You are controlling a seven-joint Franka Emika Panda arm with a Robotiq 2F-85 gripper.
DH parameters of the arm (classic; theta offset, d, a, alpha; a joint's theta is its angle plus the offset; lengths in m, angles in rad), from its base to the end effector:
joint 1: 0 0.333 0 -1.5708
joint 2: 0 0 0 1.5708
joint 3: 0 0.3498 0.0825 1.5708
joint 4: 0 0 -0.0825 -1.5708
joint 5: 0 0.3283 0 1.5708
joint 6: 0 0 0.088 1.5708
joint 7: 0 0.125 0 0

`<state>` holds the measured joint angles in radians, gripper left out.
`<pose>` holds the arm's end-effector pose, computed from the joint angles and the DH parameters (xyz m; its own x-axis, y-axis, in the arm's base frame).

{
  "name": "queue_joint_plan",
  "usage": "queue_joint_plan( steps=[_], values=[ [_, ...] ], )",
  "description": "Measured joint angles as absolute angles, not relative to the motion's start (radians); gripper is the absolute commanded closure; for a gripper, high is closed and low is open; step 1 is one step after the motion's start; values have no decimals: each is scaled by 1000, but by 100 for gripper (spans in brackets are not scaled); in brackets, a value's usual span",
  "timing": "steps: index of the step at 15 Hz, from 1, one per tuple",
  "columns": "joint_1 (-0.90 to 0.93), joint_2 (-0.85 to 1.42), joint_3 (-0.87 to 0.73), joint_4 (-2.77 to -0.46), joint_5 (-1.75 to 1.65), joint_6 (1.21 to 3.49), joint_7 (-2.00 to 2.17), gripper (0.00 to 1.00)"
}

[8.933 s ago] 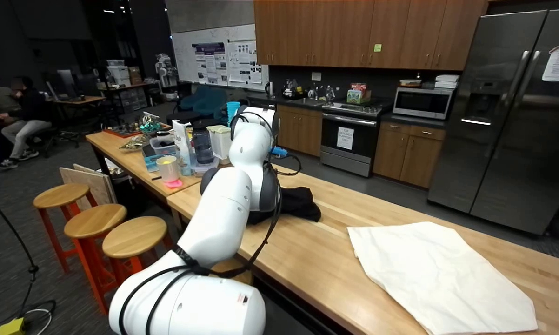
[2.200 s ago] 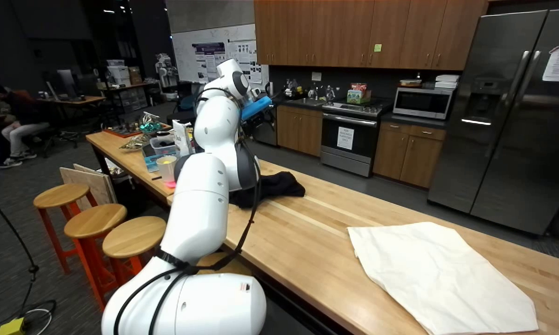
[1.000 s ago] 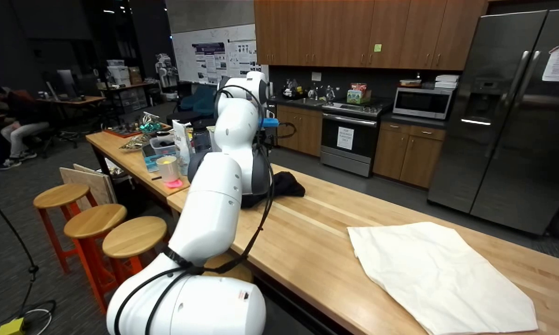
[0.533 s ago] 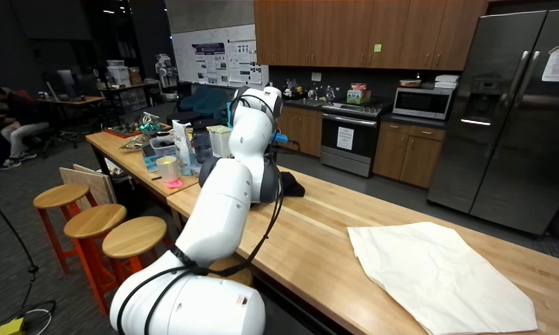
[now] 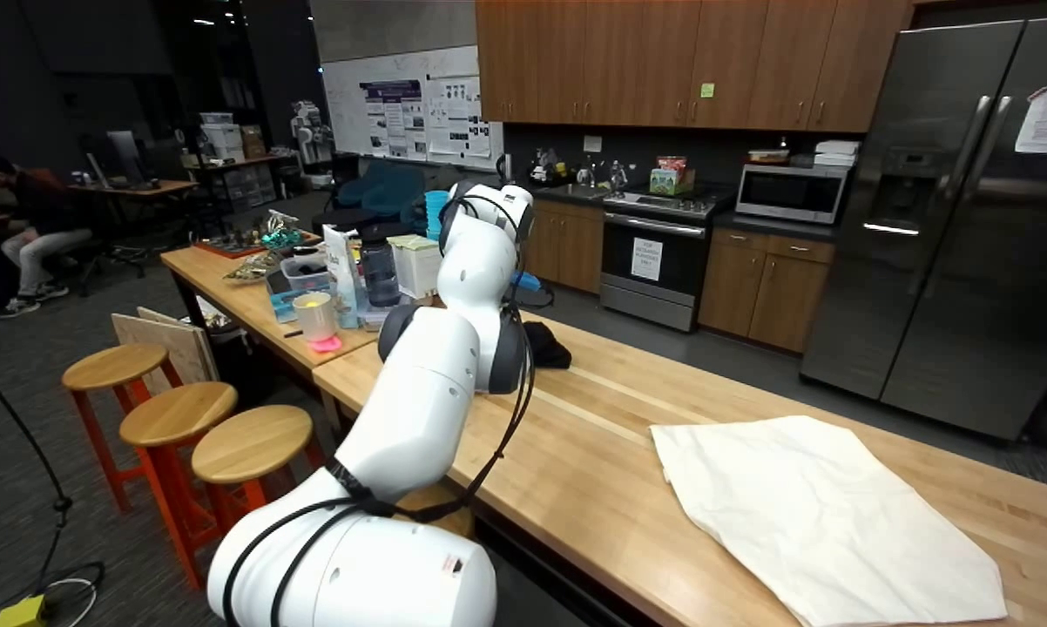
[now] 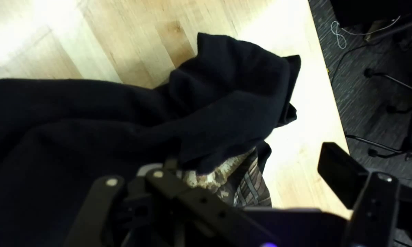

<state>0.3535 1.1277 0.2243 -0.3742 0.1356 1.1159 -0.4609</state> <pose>0.6313 0.3191 0.3761 0.5111 0.8443 -0.1608 0.7237 -0.5237 -0.4495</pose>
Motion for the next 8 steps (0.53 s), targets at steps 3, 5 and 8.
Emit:
queue_joint_plan(
  steps=[3,5,8],
  values=[
    [356,1145,216,-374,115,1115,-484,0],
    [366,1155,191,-375,60,1114,-510,0],
    [397,1171,129,-375,-57,1115,-557,0]
  ],
)
